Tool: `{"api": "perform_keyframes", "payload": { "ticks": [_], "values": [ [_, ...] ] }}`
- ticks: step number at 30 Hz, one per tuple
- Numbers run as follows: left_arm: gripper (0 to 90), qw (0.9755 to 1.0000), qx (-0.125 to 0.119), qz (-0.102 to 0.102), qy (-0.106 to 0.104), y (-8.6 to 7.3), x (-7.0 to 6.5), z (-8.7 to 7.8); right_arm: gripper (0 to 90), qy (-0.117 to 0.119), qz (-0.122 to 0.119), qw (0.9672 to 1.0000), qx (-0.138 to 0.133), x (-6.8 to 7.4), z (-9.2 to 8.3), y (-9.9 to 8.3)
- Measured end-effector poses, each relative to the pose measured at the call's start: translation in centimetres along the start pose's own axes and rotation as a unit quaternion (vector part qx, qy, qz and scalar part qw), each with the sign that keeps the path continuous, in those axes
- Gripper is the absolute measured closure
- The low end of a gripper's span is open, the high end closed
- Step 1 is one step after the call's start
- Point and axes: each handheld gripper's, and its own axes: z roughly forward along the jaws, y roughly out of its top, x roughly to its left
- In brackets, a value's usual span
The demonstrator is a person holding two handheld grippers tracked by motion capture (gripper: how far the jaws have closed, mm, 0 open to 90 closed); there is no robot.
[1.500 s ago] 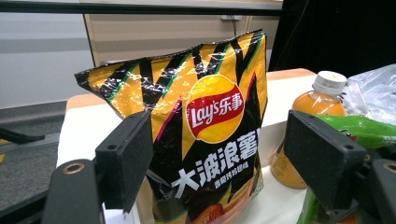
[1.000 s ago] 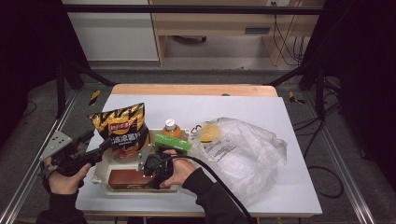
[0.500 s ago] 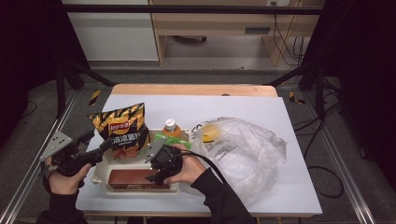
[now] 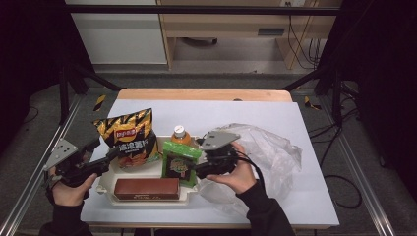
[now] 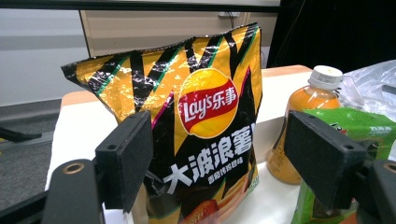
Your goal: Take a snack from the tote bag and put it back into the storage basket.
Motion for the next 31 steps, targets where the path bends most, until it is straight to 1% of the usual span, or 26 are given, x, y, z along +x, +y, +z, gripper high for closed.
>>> {"api": "perform_keyframes", "payload": {
  "ticks": [2,4,5,8,9,11,13,16,18,20,22,26,31],
  "values": [
    [23.3,1.0,0.002,-0.001,0.001,-0.1,-0.1,0.1,24.0,-0.021,0.011,0.9996,-0.013,-0.6,-1.5,-0.7],
    [23.2,1.0,0.005,-0.001,-0.001,-0.2,-0.1,0.2,23.2,-0.049,0.03,0.9978,-0.034,-1.4,-3.3,-1.6],
    [23.2,1.0,0.007,-0.001,0.0,-0.3,-0.2,0.3,22.6,-0.057,0.037,0.9969,-0.039,-1.7,-4.1,-1.9],
    [23.1,1.0,0.01,0.0,0.0,-0.4,-0.3,0.3,21.9,-0.088,0.056,0.993,-0.055,-2.6,-6.3,-3.0],
    [23.1,0.9999,0.011,0.0,0.0,-0.5,-0.3,0.4,21.7,-0.1,0.062,0.9911,-0.062,-2.9,-7.2,-3.4],
    [22.9,0.9999,0.013,0.001,0.0,-0.6,-0.3,0.3,21.6,-0.121,0.065,0.988,-0.069,-3.2,-8.5,-4.1],
    [22.6,0.9999,0.015,0.002,0.001,-0.7,-0.4,0.4,21.2,-0.135,0.076,0.9849,-0.077,-3.6,-10.0,-5.0],
    [22.3,0.9998,0.019,0.004,0.0,-0.9,-0.4,0.4,20.2,-0.145,0.09,0.9818,-0.085,-4.0,-11.6,-6.1],
    [22.1,0.9998,0.02,0.002,0.0,-1.1,-0.3,0.4,19.8,-0.159,0.094,0.9791,-0.086,-4.2,-12.6,-6.8],
    [21.6,0.9998,0.022,0.001,0.002,-1.2,-0.2,0.4,18.4,-0.17,0.099,0.977,-0.082,-4.6,-13.4,-7.3],
    [21.2,0.9997,0.023,0.001,0.002,-1.2,-0.2,0.4,17.8,-0.194,0.098,0.9728,-0.08,-4.8,-14.0,-7.9],
    [20.3,0.9997,0.024,0.003,0.002,-1.3,-0.2,0.5,17.0,-0.205,0.112,0.9701,-0.067,-5.3,-14.7,-9.1],
    [20.1,0.9996,0.028,0.004,0.002,-1.4,-0.4,0.8,17.0,-0.211,0.12,0.9668,-0.079,-5.7,-15.7,-9.6]
  ]
}}
